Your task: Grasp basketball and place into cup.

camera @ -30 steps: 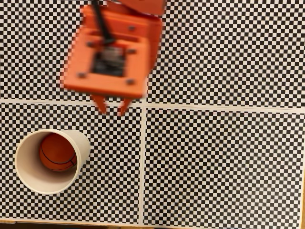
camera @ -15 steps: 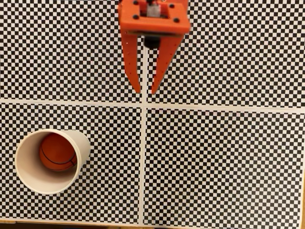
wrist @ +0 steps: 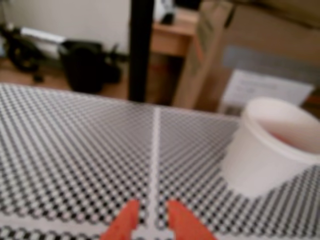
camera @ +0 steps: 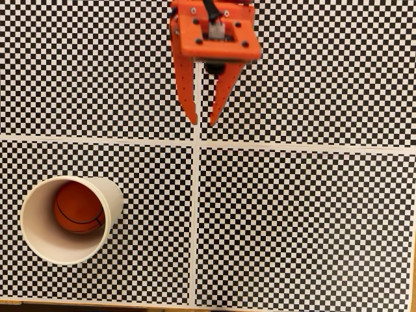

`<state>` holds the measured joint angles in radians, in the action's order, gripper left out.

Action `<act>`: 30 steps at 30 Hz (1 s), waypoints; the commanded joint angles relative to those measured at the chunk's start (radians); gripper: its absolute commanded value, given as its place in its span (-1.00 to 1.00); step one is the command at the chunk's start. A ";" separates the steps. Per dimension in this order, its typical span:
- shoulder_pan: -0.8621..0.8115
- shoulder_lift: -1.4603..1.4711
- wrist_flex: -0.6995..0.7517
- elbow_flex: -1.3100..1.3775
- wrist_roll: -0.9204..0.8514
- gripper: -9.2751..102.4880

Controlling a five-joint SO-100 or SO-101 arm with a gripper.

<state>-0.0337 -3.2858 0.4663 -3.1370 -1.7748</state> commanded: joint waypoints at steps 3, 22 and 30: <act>-0.020 -0.003 0.109 -0.037 -0.006 -0.84; -0.055 -0.003 0.672 -0.037 0.051 -0.83; -0.061 -0.003 0.779 -0.037 0.094 -0.84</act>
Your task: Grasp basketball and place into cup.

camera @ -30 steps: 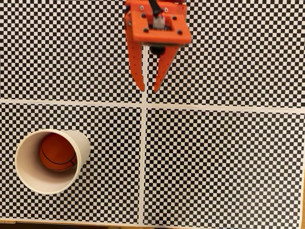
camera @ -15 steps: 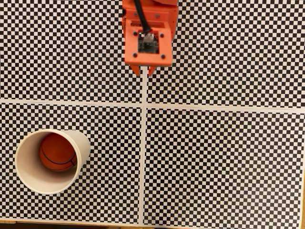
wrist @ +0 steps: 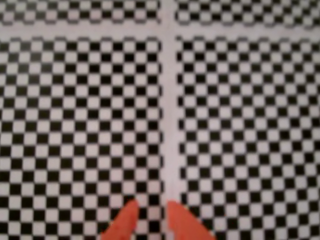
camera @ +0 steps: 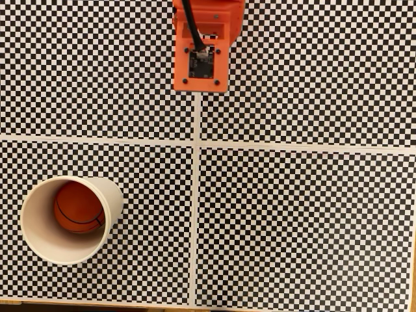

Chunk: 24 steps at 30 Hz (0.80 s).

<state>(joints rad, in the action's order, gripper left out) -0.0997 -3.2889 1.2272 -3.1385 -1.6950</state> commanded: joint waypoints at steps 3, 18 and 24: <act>0.031 0.003 0.020 -0.035 0.035 -0.84; 0.049 0.000 0.023 -0.035 0.028 -0.83; 0.049 0.000 0.023 -0.035 0.028 -0.83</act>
